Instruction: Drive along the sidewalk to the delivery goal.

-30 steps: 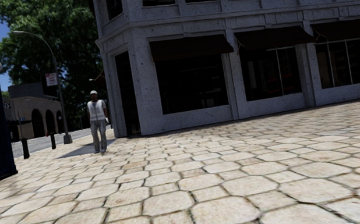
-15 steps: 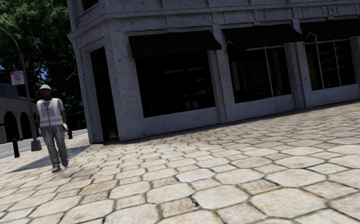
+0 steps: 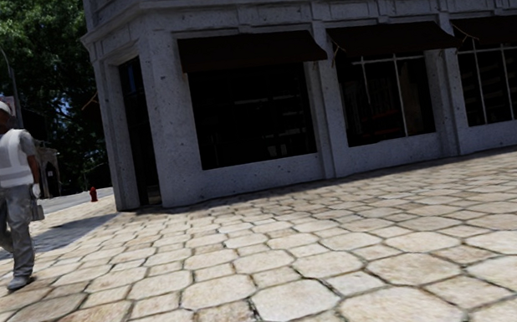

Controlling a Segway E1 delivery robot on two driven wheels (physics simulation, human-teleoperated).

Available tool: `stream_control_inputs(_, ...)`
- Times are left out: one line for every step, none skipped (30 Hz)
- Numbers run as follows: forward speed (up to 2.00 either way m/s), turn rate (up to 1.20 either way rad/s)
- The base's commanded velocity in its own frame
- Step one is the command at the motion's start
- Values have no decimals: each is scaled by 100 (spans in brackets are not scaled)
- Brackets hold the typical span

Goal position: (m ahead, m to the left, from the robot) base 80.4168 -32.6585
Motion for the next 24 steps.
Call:
stream_control_inputs(189,38)
stream_control_inputs(189,38)
stream_control_inputs(189,38)
stream_control_inputs(189,39)
stream_control_inputs(189,40)
stream_control_inputs(189,40)
stream_control_inputs(189,40)
stream_control_inputs(189,40)
stream_control_inputs(189,44)
stream_control_inputs(189,47)
stream_control_inputs(189,47)
stream_control_inputs(189,48)
stream_control_inputs(189,48)
stream_control_inputs(189,48)
stream_control_inputs(189,48)
stream_control_inputs(189,48)
stream_control_inputs(189,48)
stream_control_inputs(189,48)
stream_control_inputs(189,48)
stream_control_inputs(189,48)
stream_control_inputs(189,48)
stream_control_inputs(189,48)
stream_control_inputs(189,48)
stream_control_inputs(189,48)
